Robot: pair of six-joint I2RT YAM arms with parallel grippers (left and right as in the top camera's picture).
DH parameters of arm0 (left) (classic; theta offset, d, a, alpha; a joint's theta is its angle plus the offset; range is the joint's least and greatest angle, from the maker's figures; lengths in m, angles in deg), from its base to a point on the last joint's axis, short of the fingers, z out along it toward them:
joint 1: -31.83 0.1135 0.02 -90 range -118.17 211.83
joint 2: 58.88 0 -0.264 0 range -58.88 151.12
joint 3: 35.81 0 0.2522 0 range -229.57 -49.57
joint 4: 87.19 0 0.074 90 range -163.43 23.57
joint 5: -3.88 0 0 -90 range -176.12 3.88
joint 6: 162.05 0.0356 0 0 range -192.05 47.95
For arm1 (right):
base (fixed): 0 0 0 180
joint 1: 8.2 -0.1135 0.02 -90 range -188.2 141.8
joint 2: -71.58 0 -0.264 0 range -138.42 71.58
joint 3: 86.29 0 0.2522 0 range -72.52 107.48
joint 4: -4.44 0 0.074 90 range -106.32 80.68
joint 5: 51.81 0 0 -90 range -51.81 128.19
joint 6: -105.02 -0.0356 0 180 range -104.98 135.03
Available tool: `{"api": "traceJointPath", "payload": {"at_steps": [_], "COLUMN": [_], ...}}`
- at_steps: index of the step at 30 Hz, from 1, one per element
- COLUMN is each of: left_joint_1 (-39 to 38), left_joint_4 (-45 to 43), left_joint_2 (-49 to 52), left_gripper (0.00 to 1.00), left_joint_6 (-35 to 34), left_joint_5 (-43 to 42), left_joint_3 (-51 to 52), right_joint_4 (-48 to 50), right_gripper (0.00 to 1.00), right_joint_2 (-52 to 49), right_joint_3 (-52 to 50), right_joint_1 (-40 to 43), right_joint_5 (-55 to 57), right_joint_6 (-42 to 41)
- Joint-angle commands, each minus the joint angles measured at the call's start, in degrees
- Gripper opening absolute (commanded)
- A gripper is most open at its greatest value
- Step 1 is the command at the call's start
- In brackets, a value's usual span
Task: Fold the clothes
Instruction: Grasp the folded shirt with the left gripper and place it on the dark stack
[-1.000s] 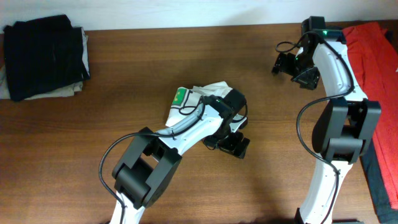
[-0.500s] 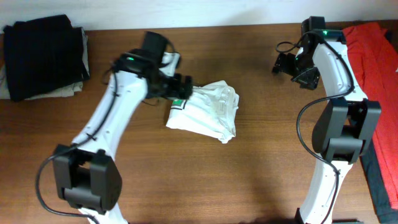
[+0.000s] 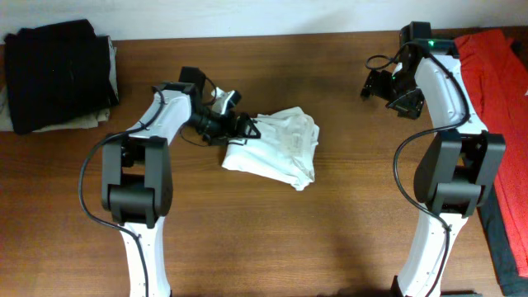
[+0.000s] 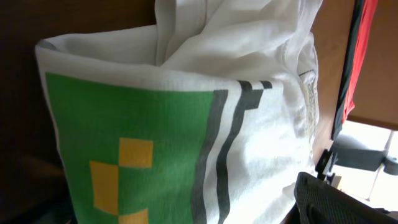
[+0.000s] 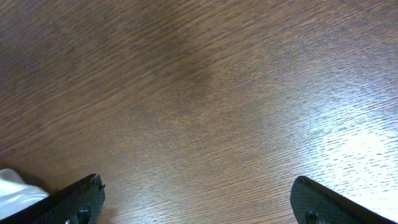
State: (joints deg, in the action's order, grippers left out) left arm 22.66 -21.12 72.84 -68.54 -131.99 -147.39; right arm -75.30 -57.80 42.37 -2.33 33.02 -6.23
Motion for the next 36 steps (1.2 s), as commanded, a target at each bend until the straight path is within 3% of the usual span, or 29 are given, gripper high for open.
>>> {"api": "traceJointPath", "payload": {"at_steps": [1, 3, 5, 7, 11, 13, 16, 18, 30, 36], "left_joint_1": [-3.1, -4.3, -4.2, -3.7, 0.9, 3.9, 7.5, 9.6, 19.9, 26.8], "left_joint_4": [-1.9, -3.5, -4.3, -2.5, 5.1, 4.7, -2.5, -5.2, -3.9, -5.4], "left_joint_2": [3.2, 3.2, 3.2, 3.2, 3.2, 3.2, 3.2, 3.2, 3.2, 3.2], "left_gripper": [0.77, 0.34, 0.01, 0.01, 0.01, 0.01, 0.01, 0.01, 0.01, 0.01], "left_joint_6": [1.3, -1.3, -5.6, -10.8, -10.8, -9.2, -5.0, -3.6, -1.9, -2.9], "left_joint_5": [5.7, 8.5, 11.4, 19.2, 31.5, 33.3, 46.1, 50.3, 53.3, 53.2], "left_joint_3": [0.3, 0.3, 0.2, -1.8, -14.2, -17.9, -18.3, -19.4, -41.1, -41.9], "right_joint_4": [0.0, 0.0, 0.0, 0.0, 0.0, 0.0, 0.0, 0.0, 0.0, 0.0], "right_gripper": [0.99, 0.99, 0.99, 0.99, 0.99, 0.99, 0.99, 0.99, 0.99, 0.99], "right_joint_2": [0.6, 0.6, 0.6, 0.6, 0.6, 0.6, 0.6, 0.6, 0.6, 0.6], "right_joint_3": [-0.2, -0.2, -0.2, -0.2, -0.2, -0.2, -0.2, -0.2, -0.2, -0.2], "right_joint_1": [0.2, 0.2, 0.2, 0.2, 0.2, 0.2, 0.2, 0.2, 0.2, 0.2], "right_joint_5": [0.5, 0.5, 0.5, 0.5, 0.5, 0.5, 0.5, 0.5, 0.5, 0.5], "right_joint_6": [-0.7, -0.7, -0.7, -0.7, -0.7, -0.7, -0.7, -0.7, -0.7, -0.7]}}
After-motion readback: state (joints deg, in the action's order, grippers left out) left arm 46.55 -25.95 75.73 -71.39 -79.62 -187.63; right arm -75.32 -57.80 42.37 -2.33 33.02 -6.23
